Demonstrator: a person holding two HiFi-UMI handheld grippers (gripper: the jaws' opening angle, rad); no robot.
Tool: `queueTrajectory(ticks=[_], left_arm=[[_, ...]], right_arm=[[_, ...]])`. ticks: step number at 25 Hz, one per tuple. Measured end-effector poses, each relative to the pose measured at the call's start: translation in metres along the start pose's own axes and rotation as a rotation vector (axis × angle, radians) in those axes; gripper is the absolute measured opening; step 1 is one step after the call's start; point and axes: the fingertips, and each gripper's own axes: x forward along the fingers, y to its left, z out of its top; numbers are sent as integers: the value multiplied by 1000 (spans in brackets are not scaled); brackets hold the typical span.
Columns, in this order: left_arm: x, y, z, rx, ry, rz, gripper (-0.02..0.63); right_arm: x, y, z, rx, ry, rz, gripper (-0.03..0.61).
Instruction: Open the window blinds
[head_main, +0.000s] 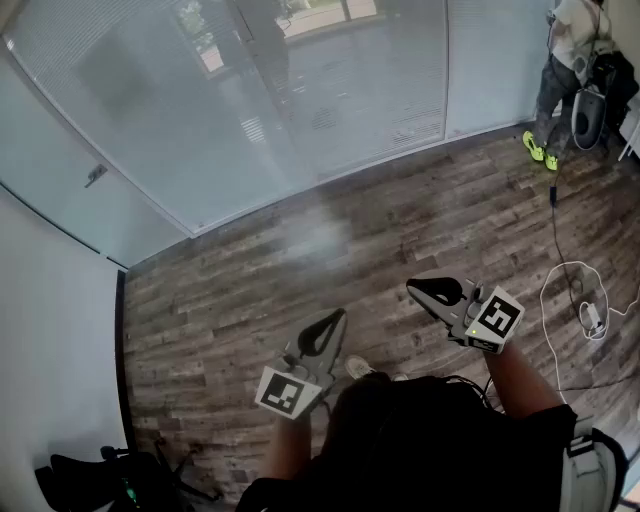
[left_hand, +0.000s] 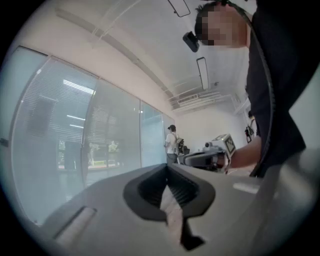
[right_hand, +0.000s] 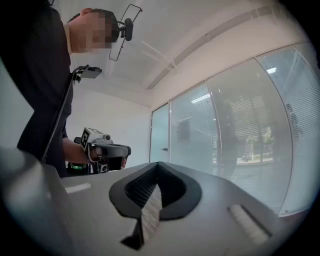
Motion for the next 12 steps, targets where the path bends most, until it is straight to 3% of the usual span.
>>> queueTrajectory(ticks=[12], left_arm=[[15,0,1,6,-3,-15,5]], right_arm=[[-8,-7,6,0,-31,-13,5]])
